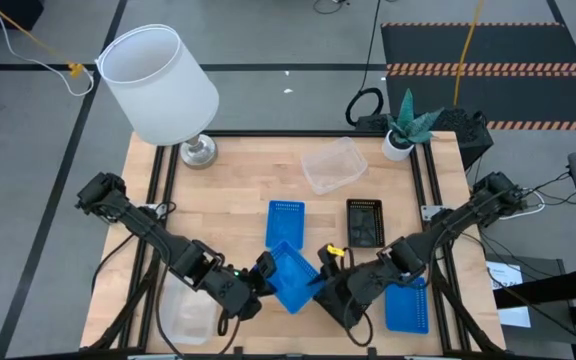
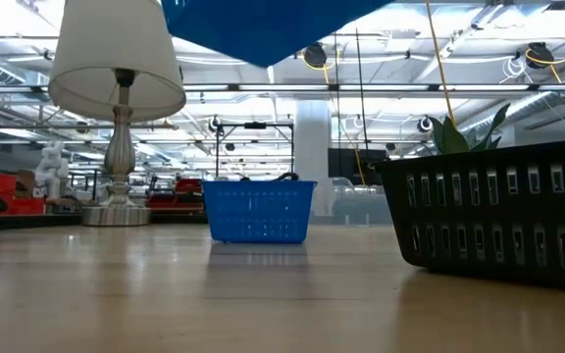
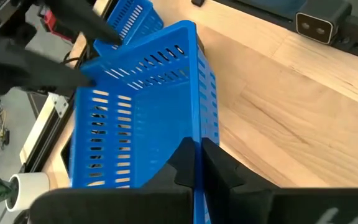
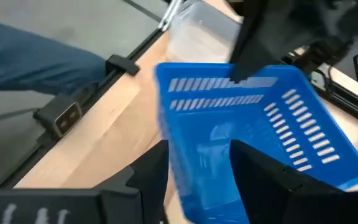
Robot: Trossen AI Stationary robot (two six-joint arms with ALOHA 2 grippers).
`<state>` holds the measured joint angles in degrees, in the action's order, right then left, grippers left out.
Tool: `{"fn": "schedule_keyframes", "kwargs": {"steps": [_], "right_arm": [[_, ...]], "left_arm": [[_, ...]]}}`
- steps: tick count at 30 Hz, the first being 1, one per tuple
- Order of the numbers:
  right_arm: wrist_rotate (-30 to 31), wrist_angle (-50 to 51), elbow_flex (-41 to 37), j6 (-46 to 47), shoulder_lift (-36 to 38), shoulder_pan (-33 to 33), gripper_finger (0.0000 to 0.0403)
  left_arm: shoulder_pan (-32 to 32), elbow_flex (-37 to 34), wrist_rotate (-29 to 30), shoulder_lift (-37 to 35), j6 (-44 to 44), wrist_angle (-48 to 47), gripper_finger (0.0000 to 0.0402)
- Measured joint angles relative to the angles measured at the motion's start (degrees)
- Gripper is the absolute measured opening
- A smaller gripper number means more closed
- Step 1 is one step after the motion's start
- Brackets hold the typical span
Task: Stack baskets by color
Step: Stack the bottom left blue bin on the top left blue bin
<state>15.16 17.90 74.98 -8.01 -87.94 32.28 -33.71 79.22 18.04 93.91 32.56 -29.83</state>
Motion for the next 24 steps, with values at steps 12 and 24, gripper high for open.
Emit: {"fn": "schedule_keyframes", "kwargs": {"steps": [12, 24], "right_arm": [[-0.5, 2.5, -1.8, -1.4, -0.1, -0.7, 0.0041], [-0.5, 2.6, -1.8, -1.8, 0.1, -0.6, 0.0007]], "left_arm": [[0.0, 0.0, 0.0, 0.0, 0.0, 0.2, 0.0012], [0.7, 0.0, 6.4, 0.0, -13.4, 3.1, 0.0076]]}}
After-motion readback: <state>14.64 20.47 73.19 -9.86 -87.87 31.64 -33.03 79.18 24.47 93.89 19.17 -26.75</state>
